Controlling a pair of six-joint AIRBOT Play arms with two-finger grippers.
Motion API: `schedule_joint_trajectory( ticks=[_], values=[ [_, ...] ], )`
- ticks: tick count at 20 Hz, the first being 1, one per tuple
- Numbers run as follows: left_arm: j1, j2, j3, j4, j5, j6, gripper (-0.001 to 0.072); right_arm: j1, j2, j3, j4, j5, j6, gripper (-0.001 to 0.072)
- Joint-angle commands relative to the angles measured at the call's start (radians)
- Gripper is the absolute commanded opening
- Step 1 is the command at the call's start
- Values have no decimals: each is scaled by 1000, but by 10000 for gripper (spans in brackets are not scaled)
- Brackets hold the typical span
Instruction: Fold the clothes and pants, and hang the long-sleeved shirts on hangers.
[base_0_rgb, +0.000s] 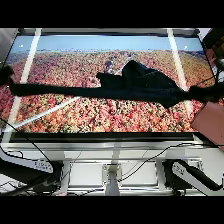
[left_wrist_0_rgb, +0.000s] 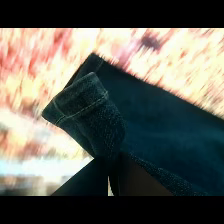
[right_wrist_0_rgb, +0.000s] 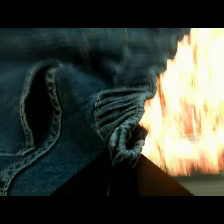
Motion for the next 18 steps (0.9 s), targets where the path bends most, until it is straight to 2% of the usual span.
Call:
schedule_joint_trajectory(
  ticks=[1, 8, 14, 15, 16, 17, 18],
  values=[
    [41, 52, -203, 138, -134, 33, 35, 0, 27, -106, -95, 223, -29, 50],
    [159, 326, -702, 207, 32, 52, 35, 0, 174, -441, -96, 186, -28, 51],
    [183, 351, -823, 203, 0, 78, 37, 0, 193, -490, -93, 189, -25, 52],
    [183, 351, -823, 204, 0, 79, 46, 0, 193, -490, -94, 185, -25, 109],
    [183, 351, -823, 204, 0, 91, 186, 0, 193, -490, -94, 186, -24, 350],
    [183, 351, -823, 203, 0, 102, 390, 0, 193, -490, -93, 188, -24, 606],
    [183, 351, -822, 204, 0, 105, 602, 0, 193, -489, -94, 193, -24, 680]
  ],
)
